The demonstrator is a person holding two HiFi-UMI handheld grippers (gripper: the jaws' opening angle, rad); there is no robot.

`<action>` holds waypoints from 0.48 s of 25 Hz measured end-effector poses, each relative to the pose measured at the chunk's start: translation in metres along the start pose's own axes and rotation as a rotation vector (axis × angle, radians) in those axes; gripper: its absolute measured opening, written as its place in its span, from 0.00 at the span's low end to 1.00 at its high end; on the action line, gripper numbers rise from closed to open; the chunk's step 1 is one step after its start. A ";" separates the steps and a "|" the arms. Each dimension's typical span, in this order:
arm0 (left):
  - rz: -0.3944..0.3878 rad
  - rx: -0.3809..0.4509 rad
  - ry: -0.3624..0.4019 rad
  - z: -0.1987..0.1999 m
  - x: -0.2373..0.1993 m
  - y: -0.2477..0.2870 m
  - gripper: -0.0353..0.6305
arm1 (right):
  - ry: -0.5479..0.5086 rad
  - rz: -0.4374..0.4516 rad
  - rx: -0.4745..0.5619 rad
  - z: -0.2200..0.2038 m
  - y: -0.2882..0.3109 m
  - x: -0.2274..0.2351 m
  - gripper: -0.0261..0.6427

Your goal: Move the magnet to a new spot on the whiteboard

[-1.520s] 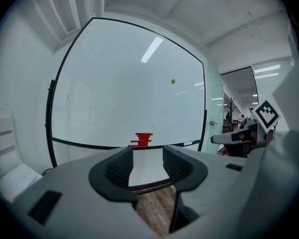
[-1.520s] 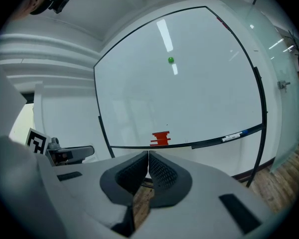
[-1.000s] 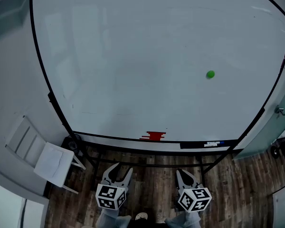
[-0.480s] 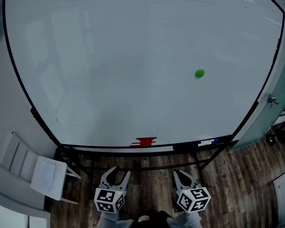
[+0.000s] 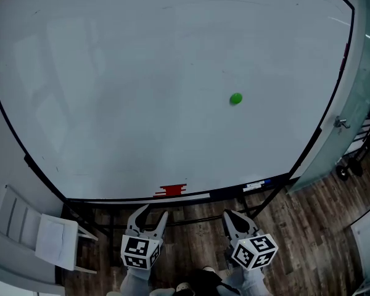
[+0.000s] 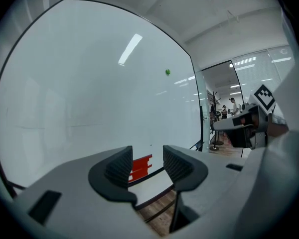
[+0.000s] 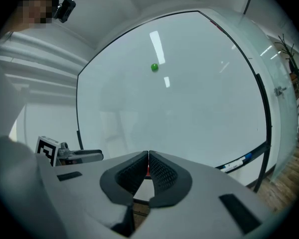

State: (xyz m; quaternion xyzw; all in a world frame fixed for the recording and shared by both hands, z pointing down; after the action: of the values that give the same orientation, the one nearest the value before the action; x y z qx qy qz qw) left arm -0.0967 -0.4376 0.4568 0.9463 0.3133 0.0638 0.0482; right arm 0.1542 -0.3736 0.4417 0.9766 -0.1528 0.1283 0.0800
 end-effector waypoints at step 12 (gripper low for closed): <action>-0.083 0.124 0.125 0.094 0.026 0.087 0.33 | -0.107 -0.006 0.088 0.080 0.021 0.047 0.08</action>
State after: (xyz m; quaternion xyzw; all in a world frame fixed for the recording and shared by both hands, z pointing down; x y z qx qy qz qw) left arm -0.0103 -0.4964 0.3775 0.9277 0.3582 0.1013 -0.0275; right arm 0.2092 -0.4222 0.3803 0.9851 -0.1481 0.0822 0.0290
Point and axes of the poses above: the fingertips, and each gripper's own axes: y forward along the fingers, x to its right, z out of its top, the point moved 6 cm from there along -y, backward along the fingers, and after that the axes turned 3 degrees about y, right-handed, at the moved point
